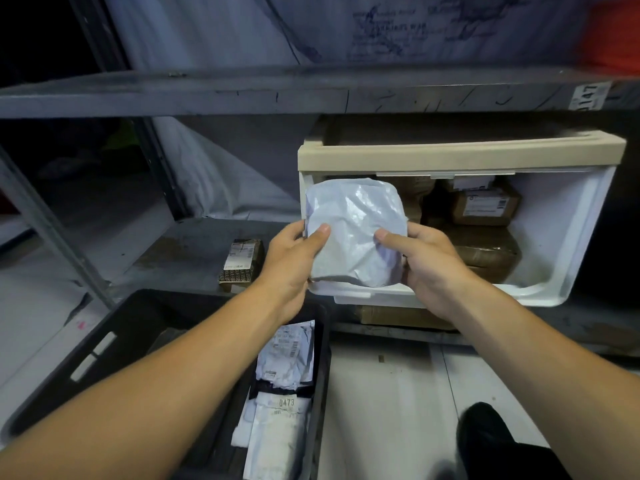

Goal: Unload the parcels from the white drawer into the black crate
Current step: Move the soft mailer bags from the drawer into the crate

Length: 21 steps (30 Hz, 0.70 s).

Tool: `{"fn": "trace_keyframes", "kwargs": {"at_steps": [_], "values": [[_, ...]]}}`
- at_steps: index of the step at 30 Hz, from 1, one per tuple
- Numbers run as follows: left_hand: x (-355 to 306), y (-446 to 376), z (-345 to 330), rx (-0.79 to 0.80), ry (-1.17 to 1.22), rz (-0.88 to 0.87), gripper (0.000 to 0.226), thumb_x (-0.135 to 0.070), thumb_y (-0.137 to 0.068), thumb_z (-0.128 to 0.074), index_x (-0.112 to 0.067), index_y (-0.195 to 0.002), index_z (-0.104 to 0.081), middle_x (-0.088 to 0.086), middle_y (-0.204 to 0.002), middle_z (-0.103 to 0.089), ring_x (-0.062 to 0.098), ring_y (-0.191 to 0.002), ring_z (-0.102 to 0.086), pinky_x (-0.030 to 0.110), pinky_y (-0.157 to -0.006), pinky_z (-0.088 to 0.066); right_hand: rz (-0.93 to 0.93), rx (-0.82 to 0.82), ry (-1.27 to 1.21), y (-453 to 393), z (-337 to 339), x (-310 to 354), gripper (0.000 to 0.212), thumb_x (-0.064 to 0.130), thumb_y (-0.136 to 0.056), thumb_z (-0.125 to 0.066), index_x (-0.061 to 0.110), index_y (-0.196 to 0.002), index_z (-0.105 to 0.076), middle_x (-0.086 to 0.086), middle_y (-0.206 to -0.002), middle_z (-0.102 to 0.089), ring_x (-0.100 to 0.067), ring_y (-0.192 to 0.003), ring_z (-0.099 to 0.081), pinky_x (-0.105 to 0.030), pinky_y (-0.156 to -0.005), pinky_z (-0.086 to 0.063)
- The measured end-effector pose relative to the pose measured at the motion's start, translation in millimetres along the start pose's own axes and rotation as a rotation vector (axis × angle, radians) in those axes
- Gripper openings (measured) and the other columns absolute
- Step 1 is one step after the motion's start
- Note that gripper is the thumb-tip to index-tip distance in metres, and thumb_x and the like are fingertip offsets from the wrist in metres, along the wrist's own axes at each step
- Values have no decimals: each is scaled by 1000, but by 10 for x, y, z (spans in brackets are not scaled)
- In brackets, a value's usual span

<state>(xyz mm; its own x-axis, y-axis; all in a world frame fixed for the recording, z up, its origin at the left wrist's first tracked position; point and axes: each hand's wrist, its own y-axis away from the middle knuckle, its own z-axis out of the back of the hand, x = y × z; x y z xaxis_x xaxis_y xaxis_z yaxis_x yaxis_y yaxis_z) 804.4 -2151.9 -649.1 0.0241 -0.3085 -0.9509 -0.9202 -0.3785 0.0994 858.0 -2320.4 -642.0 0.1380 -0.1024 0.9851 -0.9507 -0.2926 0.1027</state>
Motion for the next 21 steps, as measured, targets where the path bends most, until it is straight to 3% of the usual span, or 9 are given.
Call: {"fn": "trace_keyframes", "kwargs": {"at_steps": [4,8,10,12,14,15,18,21], "values": [[66,-20,-35,-152,-81,-43,42,-16,-92,-75,-17,-124,-49,6,-111,-75,18,-97,-74,31,-71,-61,82,-48,35,12,-32,-9,11,20,-97,-68,31,-101,-68,8,-109,-72,-17,-107,-69,-44,-91,-60],[110,-9,-95,-276,-362,-117,33,-24,-84,-81,-23,-104,-54,2,-112,-66,19,-101,-66,35,-88,-55,178,-120,16,31,-101,-8,15,20,-99,-66,32,-92,-68,11,-100,-72,-11,-99,-69,-41,-93,-60],[94,52,-152,-171,-376,-93,35,-33,-84,-81,-22,-110,-61,-2,-112,-66,14,-103,-64,36,-94,-54,260,-143,111,57,-113,-22,15,21,-99,-67,28,-87,-71,4,-91,-72,-8,-92,-67,-39,-88,-58],[70,128,-237,33,-229,4,41,-42,-87,-76,-20,-119,-65,-2,-113,-72,13,-108,-67,43,-101,-53,344,-71,231,91,-124,-60,15,18,-97,-68,25,-85,-74,-3,-91,-72,-5,-85,-64,-34,-80,-55],[70,158,-298,158,-107,44,43,-44,-89,-71,-18,-123,-66,1,-113,-76,17,-109,-71,45,-99,-54,382,7,320,96,-149,-116,16,15,-94,-71,28,-87,-77,1,-108,-69,1,-99,-62,-30,-85,-53],[75,161,-318,172,-72,46,39,-42,-92,-68,-18,-123,-66,3,-111,-77,18,-107,-72,43,-96,-57,383,9,363,71,-157,-155,14,18,-92,-73,30,-89,-79,4,-120,-63,-2,-110,-59,-34,-92,-54],[101,153,-332,114,-91,47,22,-34,-100,-61,-23,-118,-68,1,-103,-78,18,-97,-75,38,-83,-60,353,6,481,11,-167,-230,7,31,-89,-76,35,-90,-81,12,-137,-48,-15,-132,-45,-52,-103,-50],[120,94,-286,-3,-86,92,24,-28,-106,-50,-21,-120,-68,4,-104,-78,22,-99,-74,46,-94,-58,303,117,465,14,-149,-239,13,45,-84,-75,39,-93,-82,17,-144,-43,-15,-140,-37,-48,-112,-42]]}}
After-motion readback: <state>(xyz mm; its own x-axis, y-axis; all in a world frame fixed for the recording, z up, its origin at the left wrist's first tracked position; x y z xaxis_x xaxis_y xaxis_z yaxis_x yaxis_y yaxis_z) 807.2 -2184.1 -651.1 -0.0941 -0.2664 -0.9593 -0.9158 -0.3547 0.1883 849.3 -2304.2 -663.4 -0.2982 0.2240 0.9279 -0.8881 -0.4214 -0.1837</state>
